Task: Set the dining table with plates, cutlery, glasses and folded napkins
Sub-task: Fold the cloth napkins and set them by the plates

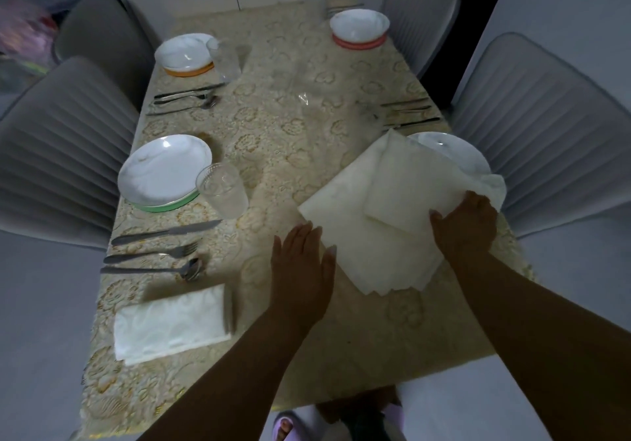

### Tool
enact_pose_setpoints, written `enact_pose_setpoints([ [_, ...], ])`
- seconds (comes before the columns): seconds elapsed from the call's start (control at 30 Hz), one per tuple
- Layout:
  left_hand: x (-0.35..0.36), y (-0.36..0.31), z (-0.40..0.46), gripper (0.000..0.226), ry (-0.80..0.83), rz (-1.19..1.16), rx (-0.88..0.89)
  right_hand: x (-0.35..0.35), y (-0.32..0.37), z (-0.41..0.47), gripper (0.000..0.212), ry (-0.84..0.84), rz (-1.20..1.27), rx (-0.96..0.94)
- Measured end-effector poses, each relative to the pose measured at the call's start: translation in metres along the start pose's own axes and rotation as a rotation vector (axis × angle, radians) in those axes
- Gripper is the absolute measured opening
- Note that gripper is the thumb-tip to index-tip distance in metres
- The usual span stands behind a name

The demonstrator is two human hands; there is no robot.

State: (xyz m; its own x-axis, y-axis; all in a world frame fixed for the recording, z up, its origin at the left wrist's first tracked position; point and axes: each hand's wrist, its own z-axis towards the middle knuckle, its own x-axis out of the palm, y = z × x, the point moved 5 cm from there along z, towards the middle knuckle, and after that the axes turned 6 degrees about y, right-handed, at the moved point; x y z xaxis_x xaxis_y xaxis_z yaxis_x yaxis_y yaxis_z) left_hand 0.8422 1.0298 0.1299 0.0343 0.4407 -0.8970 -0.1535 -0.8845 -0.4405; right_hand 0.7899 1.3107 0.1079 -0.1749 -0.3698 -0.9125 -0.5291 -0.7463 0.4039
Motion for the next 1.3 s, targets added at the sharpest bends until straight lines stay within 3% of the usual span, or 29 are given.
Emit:
enact_pose_setpoints([
  [0.13,0.012,-0.024,0.011,0.069,0.063,-0.117,-0.021,0.000,-0.013,0.023,0.087,0.055,0.093,0.119],
  [0.3,0.027,-0.050,0.027,0.054,0.157,-0.206,-0.019,-0.005,-0.020,0.035,0.032,0.027,0.208,0.087],
  [0.47,0.040,-0.079,0.048,0.036,0.179,-0.250,0.023,-0.021,-0.004,0.025,0.023,0.000,0.235,-0.026],
  [0.63,0.035,-0.113,0.069,0.030,0.157,-0.416,0.009,-0.039,0.024,0.025,0.027,0.282,0.478,-0.002],
  [0.73,0.030,-0.129,0.073,0.046,0.185,-0.537,-0.031,-0.045,0.044,0.026,0.041,0.538,0.324,0.055],
  [0.8,0.028,-0.132,0.075,0.052,0.139,-0.478,-0.043,-0.049,0.053,0.026,0.051,0.593,0.333,0.106],
  [0.87,0.025,-0.131,0.077,0.032,0.054,-0.379,-0.028,-0.044,0.056,0.025,0.037,0.686,0.457,0.064],
  [0.93,0.022,-0.129,0.080,0.015,0.006,-0.352,-0.013,-0.042,0.054,0.020,0.027,0.707,0.766,0.124],
  [1.0,0.019,-0.125,0.084,0.028,-0.003,-0.372,0.007,-0.044,0.053,0.019,0.023,0.692,0.886,0.135],
  [1.17,0.006,-0.111,0.099,0.037,-0.002,-0.604,-0.029,-0.057,0.054,0.023,0.009,0.580,0.841,-0.058],
  [1.3,-0.018,-0.114,0.113,0.035,-0.007,-0.775,-0.020,-0.049,0.058,0.013,0.062,0.344,0.417,-0.510],
])
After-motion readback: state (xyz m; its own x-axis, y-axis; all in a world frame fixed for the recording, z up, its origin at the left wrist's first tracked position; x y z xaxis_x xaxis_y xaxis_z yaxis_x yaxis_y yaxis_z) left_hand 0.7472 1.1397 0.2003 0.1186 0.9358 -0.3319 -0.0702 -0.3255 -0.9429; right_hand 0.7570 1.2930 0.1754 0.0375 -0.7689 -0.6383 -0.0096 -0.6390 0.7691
